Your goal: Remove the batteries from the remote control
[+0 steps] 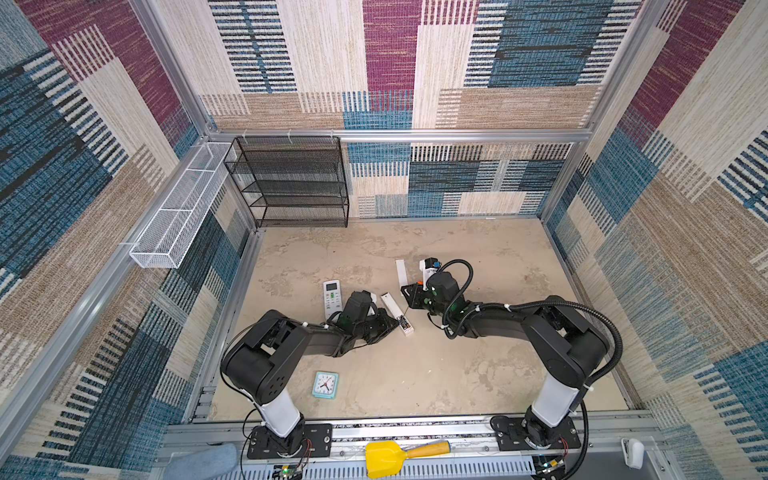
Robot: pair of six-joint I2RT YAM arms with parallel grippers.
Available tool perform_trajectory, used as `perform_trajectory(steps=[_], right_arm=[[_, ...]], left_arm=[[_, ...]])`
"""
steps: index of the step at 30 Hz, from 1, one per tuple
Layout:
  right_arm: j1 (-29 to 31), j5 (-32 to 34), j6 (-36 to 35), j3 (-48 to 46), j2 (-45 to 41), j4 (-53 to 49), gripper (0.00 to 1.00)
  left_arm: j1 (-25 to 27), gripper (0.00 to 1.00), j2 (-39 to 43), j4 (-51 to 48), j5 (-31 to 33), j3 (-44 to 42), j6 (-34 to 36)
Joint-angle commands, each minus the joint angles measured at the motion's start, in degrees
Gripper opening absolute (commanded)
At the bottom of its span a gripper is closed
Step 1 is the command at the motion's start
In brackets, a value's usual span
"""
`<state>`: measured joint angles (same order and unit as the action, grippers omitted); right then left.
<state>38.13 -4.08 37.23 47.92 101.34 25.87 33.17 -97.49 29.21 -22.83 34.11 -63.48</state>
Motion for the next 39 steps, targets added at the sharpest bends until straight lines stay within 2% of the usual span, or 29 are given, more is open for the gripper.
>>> perform_trajectory(steps=[1, 23, 34, 39], right_arm=[[0.23, -2.93, 1.10, -0.46, -0.29, -1.44, 0.00], [-0.69, -2.07, 3.55, -3.66, -1.45, 2.89, 0.00], [-0.70, -1.18, 1.03, -2.50, -2.33, 0.79, 0.00], [-0.69, 0.40, -1.65, -1.18, -3.88, -1.23, 0.00]], left_arm=[[0.03, 0.11, 0.07, -1.00, 1.61, -0.26, -0.84], [-0.29, 0.03, -0.65, 0.75, 0.68, -0.10, -1.04], [-1.15, 0.04, 0.44, -0.53, -0.63, 0.81, 0.00], [-3.16, 0.09, 2.94, -5.21, -3.27, 4.30, 3.30]])
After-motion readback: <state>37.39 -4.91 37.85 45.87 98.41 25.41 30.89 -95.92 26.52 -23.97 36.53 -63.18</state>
